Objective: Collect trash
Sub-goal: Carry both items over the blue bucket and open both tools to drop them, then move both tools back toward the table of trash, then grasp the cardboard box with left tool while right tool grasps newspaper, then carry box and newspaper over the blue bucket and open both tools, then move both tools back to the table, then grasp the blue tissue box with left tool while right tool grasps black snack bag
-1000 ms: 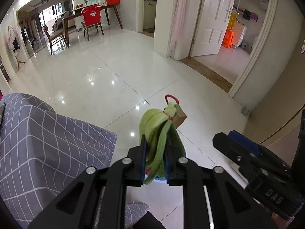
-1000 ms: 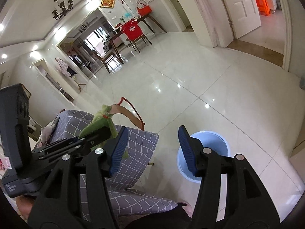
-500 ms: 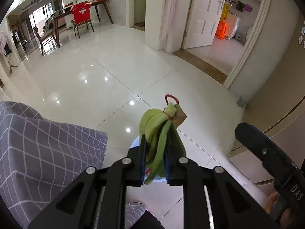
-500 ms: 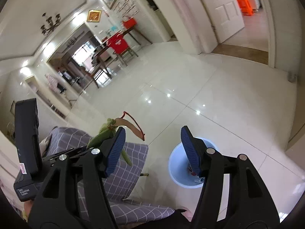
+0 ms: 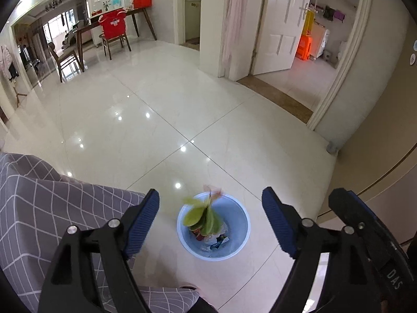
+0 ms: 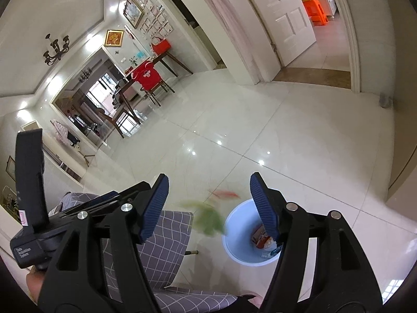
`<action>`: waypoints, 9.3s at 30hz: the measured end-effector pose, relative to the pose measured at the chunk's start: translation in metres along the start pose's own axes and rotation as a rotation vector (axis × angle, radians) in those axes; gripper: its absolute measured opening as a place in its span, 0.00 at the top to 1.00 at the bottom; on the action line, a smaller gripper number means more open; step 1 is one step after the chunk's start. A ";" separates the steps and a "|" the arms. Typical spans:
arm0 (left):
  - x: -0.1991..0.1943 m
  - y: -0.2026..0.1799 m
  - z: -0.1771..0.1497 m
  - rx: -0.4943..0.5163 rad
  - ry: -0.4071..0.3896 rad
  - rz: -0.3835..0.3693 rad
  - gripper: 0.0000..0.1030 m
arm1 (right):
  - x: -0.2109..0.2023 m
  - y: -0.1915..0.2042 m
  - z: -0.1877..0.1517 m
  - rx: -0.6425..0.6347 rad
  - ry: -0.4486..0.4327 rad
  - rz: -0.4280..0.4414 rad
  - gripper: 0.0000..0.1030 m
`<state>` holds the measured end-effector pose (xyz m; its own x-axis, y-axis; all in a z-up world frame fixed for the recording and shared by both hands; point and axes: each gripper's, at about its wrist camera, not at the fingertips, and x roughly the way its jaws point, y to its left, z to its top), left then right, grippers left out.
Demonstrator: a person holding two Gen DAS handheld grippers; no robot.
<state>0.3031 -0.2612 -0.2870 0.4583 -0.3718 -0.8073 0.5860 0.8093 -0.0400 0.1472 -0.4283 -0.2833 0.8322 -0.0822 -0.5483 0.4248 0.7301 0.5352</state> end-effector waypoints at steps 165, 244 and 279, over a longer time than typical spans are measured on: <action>0.029 0.010 -0.005 -0.059 -0.063 -0.032 0.27 | 0.030 -0.047 0.019 0.062 0.100 0.020 0.37; -0.316 0.381 -0.179 -0.757 -0.364 0.419 1.00 | 0.067 0.415 -0.180 -0.661 0.476 0.432 0.82; -0.266 0.370 -0.201 -0.689 -0.243 0.490 0.80 | 0.047 0.394 -0.176 -0.618 0.519 0.519 0.82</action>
<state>0.2637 0.2283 -0.2057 0.7283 0.0664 -0.6820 -0.2114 0.9685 -0.1315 0.2912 -0.0252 -0.2110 0.5396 0.5541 -0.6339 -0.3383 0.8321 0.4394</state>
